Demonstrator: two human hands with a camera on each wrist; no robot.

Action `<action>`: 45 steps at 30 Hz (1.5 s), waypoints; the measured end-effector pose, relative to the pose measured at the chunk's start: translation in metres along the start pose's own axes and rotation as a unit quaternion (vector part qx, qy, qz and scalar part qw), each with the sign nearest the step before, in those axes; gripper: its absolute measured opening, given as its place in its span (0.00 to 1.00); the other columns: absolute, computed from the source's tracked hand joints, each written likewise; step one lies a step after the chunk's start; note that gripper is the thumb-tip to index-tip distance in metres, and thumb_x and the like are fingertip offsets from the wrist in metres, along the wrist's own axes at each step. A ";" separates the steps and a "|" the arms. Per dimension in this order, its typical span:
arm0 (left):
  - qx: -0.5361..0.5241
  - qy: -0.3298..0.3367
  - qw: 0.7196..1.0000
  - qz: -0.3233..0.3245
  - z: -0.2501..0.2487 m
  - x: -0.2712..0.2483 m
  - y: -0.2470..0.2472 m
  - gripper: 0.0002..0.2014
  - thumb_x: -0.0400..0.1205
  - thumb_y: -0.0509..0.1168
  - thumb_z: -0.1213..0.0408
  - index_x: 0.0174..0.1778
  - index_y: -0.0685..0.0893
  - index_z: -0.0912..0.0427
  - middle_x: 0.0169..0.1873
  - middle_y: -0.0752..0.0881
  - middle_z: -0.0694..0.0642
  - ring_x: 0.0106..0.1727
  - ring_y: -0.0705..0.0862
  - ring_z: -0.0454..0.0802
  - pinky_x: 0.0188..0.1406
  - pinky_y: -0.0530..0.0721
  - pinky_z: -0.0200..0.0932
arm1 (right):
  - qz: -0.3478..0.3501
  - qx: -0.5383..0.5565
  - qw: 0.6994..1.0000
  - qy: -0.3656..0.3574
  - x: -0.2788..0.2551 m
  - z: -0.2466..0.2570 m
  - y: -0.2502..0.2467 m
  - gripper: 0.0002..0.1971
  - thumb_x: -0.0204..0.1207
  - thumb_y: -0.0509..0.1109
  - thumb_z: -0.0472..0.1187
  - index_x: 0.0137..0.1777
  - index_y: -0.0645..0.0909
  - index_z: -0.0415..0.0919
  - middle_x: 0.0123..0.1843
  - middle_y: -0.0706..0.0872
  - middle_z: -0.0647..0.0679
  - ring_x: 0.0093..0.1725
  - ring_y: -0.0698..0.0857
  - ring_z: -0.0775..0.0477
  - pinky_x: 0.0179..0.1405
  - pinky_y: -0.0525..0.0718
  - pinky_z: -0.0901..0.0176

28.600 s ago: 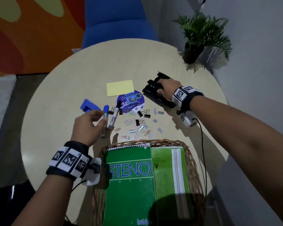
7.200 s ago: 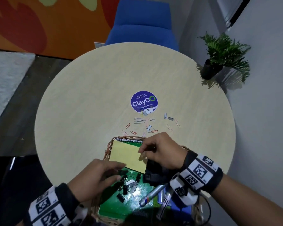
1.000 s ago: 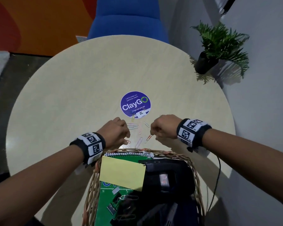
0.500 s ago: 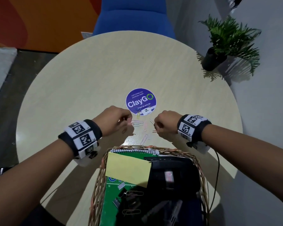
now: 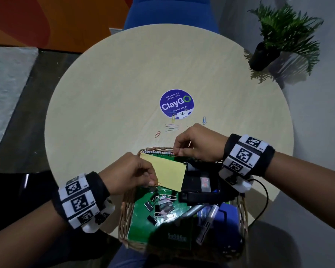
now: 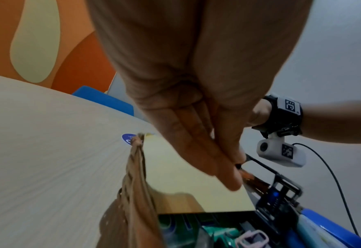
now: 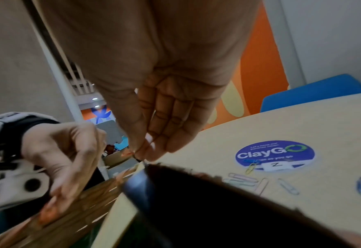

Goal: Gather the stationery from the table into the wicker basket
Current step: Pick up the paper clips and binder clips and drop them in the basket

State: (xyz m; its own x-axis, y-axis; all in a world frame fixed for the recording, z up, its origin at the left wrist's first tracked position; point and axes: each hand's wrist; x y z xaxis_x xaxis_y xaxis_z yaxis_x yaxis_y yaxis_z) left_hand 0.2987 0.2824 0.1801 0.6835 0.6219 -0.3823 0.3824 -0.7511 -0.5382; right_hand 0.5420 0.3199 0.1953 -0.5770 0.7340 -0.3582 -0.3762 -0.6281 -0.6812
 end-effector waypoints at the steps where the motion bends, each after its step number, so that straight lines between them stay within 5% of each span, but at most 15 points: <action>1: 0.001 0.000 1.000 0.017 0.001 -0.003 0.003 0.06 0.77 0.72 0.64 0.38 0.89 0.47 0.25 0.86 0.36 0.31 0.85 0.33 0.33 0.74 0.22 | 0.011 -0.004 1.000 -0.003 -0.002 0.004 0.005 0.06 0.74 0.72 0.35 0.46 0.88 0.44 0.39 0.92 0.51 0.38 0.87 0.54 0.44 0.85 0.57; 5: 0.026 -0.003 0.999 0.029 0.005 -0.010 0.006 0.07 0.82 0.66 0.64 0.47 0.90 0.54 0.27 0.87 0.36 0.33 0.87 0.33 0.35 0.76 0.22 | 0.027 -0.041 0.999 -0.018 -0.009 0.017 0.020 0.07 0.74 0.71 0.36 0.47 0.88 0.47 0.42 0.92 0.51 0.37 0.82 0.56 0.47 0.84 0.56; 10: 0.030 -0.017 0.991 -0.126 0.004 -0.003 -0.015 0.06 0.81 0.67 0.64 0.50 0.89 0.54 0.26 0.86 0.35 0.25 0.83 0.31 0.27 0.71 0.21 | 0.047 -0.075 0.995 -0.051 -0.021 0.045 0.029 0.09 0.76 0.69 0.39 0.51 0.87 0.50 0.46 0.91 0.53 0.46 0.85 0.50 0.45 0.79 0.58; 14: 0.108 -0.013 0.979 -0.172 0.005 0.022 -0.039 0.11 0.78 0.64 0.50 0.51 0.87 0.47 0.38 0.90 0.42 0.33 0.87 0.36 0.39 0.83 0.41 | 0.075 -0.134 0.984 -0.088 -0.020 0.052 0.033 0.13 0.77 0.67 0.41 0.59 0.85 0.50 0.54 0.91 0.50 0.55 0.85 0.44 0.50 0.79 0.56; 19: 0.335 0.007 0.934 -0.123 0.011 0.076 -0.061 0.09 0.82 0.63 0.57 0.55 0.86 0.50 0.49 0.88 0.49 0.49 0.85 0.51 0.40 0.76 0.41 | -0.144 -0.054 0.986 0.069 0.000 -0.032 -0.020 0.09 0.75 0.70 0.37 0.53 0.88 0.46 0.51 0.92 0.48 0.50 0.88 0.46 0.55 0.83 0.53; 25: 0.328 -0.144 0.934 -0.016 0.029 0.146 -0.058 0.08 0.77 0.67 0.52 0.44 0.86 0.52 0.48 0.89 0.56 0.48 0.85 0.58 0.45 0.81 0.45 | -0.080 -0.108 0.955 0.264 0.009 -0.128 -0.031 0.06 0.68 0.77 0.46 0.39 0.86 0.45 0.39 0.88 0.50 0.44 0.87 0.45 0.39 0.80 0.58; 30: 0.263 -0.216 0.940 -0.007 0.045 0.166 -0.047 0.15 0.70 0.76 0.49 0.43 0.88 0.57 0.37 0.85 0.55 0.42 0.84 0.56 0.41 0.78 0.42 | -0.069 -0.112 0.945 0.301 0.022 -0.138 -0.016 0.11 0.64 0.78 0.52 0.36 0.84 0.47 0.38 0.88 0.52 0.41 0.86 0.48 0.36 0.81 0.60; 37: 0.255 -0.214 0.943 0.005 0.045 0.174 -0.042 0.06 0.70 0.75 0.61 0.33 0.89 0.60 0.24 0.84 0.51 0.30 0.83 0.55 0.28 0.76 0.37 | -0.041 -0.129 0.940 0.313 0.034 -0.132 -0.011 0.10 0.67 0.78 0.48 0.32 0.81 0.47 0.40 0.88 0.47 0.43 0.86 0.41 0.38 0.77 0.59; 42: 0.287 -0.225 0.931 -0.023 0.030 0.164 -0.043 0.10 0.79 0.63 0.59 0.41 0.85 0.62 0.39 0.87 0.60 0.38 0.84 0.61 0.36 0.79 0.43 | -0.043 -0.127 0.943 0.304 0.032 -0.131 -0.006 0.06 0.66 0.71 0.44 0.35 0.84 0.41 0.37 0.89 0.45 0.37 0.87 0.40 0.35 0.83 0.57; 45: 0.254 -0.189 0.945 -0.083 0.015 0.148 -0.057 0.10 0.79 0.66 0.57 0.45 0.86 0.59 0.44 0.89 0.58 0.45 0.86 0.59 0.42 0.79 0.43 | -0.044 -0.108 0.949 0.291 0.028 -0.129 -0.007 0.04 0.65 0.69 0.40 0.31 0.82 0.41 0.33 0.87 0.45 0.34 0.85 0.42 0.30 0.80 0.61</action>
State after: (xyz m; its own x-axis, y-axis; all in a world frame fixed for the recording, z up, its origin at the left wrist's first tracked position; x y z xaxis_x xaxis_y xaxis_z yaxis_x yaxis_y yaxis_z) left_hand 0.3688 0.4210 0.1429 0.3325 0.8288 -0.4501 0.0522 -0.4927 -0.8686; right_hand 0.6221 0.3780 0.1073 -0.0275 0.8386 -0.5440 -0.2098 -0.5369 -0.8171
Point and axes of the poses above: each hand's wrist, its own x-axis towards the middle knuckle, its own y-axis out of the palm, z = x × y
